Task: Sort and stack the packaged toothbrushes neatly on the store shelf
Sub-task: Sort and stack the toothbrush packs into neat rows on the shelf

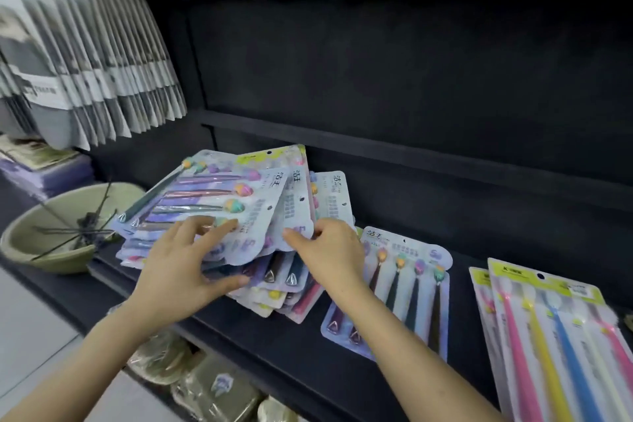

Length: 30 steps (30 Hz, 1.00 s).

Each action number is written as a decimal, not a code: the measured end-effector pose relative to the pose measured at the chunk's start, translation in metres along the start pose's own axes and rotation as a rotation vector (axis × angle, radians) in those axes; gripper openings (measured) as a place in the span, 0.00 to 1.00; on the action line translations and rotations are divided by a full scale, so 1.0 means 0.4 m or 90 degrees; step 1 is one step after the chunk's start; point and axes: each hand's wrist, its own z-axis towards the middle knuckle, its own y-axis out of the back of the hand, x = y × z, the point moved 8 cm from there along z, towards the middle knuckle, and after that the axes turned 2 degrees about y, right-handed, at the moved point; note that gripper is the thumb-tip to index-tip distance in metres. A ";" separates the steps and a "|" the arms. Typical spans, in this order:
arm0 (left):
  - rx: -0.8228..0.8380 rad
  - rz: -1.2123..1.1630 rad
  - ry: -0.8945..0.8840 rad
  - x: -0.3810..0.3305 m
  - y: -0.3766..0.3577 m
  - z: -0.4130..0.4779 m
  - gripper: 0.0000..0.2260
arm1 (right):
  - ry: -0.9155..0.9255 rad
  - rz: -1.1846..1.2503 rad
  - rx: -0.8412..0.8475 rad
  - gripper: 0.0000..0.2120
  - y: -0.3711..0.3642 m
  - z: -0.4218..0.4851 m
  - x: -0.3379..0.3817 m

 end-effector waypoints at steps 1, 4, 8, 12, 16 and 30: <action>-0.029 0.007 -0.045 -0.006 0.010 -0.001 0.40 | -0.027 0.077 0.000 0.20 -0.012 0.005 -0.010; -0.097 -0.007 -0.155 -0.016 0.027 0.006 0.32 | -0.129 0.348 -0.062 0.11 -0.001 0.012 -0.048; -0.085 -0.039 -0.207 -0.038 0.001 0.011 0.29 | -0.185 0.583 -0.142 0.06 0.093 0.033 -0.097; -0.089 -0.082 -0.168 -0.081 -0.008 0.018 0.32 | -0.163 0.472 -0.291 0.04 0.248 0.014 -0.186; -0.152 -0.186 -0.053 -0.100 0.041 0.047 0.32 | -0.197 0.385 -0.326 0.07 0.395 -0.027 -0.304; -0.080 -0.101 0.049 -0.367 0.037 0.136 0.23 | -0.217 -0.004 -0.167 0.24 0.359 -0.007 -0.420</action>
